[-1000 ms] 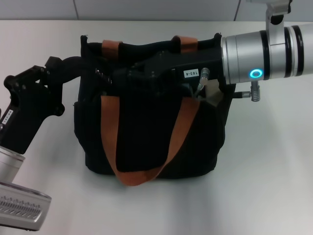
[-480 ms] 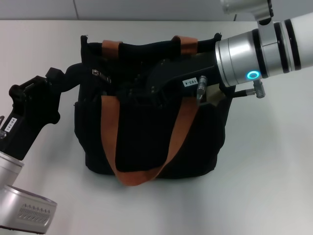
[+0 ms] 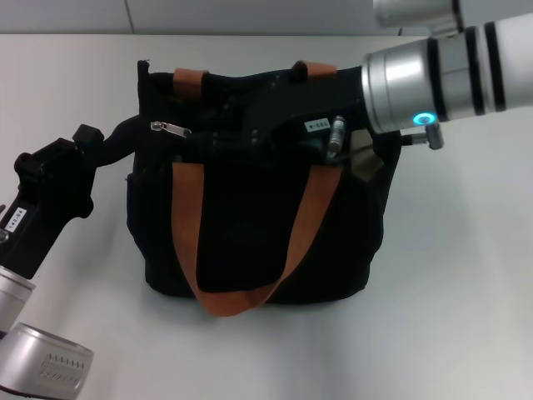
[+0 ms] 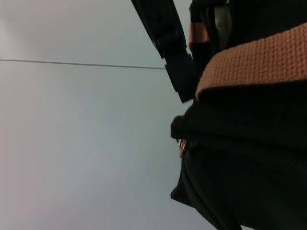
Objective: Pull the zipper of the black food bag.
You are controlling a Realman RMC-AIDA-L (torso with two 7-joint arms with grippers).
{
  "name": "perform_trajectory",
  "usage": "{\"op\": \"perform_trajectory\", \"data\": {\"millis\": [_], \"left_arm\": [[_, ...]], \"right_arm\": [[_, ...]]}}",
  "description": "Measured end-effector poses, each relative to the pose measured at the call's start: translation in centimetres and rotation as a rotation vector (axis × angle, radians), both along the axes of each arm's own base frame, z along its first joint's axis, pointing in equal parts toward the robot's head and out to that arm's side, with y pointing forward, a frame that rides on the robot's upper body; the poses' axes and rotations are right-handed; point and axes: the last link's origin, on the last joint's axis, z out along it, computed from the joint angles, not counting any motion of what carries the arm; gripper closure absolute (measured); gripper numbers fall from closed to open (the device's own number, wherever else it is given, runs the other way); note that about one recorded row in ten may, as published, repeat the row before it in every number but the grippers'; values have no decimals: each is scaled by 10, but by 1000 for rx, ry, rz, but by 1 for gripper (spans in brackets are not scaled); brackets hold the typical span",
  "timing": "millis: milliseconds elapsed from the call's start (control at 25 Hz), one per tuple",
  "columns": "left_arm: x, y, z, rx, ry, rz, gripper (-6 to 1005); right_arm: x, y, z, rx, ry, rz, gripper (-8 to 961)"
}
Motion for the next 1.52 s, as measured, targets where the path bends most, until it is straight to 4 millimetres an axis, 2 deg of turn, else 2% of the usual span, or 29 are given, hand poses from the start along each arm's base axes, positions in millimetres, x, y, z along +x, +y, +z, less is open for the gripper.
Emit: {"op": "perform_trajectory", "data": {"millis": [160,360,1520], "left_arm": [[0,0,0,0,0,2,974],[1,-1,-1,-1,-3,-2,974],[3,-1,-2,-3,-12,-12,971]], "right_arm": [[-4,0,-6,24,-16,35,781],[-11,-1,-14,26,-37,64,676],[-20,8,-28,45,-96,55,675]]}}
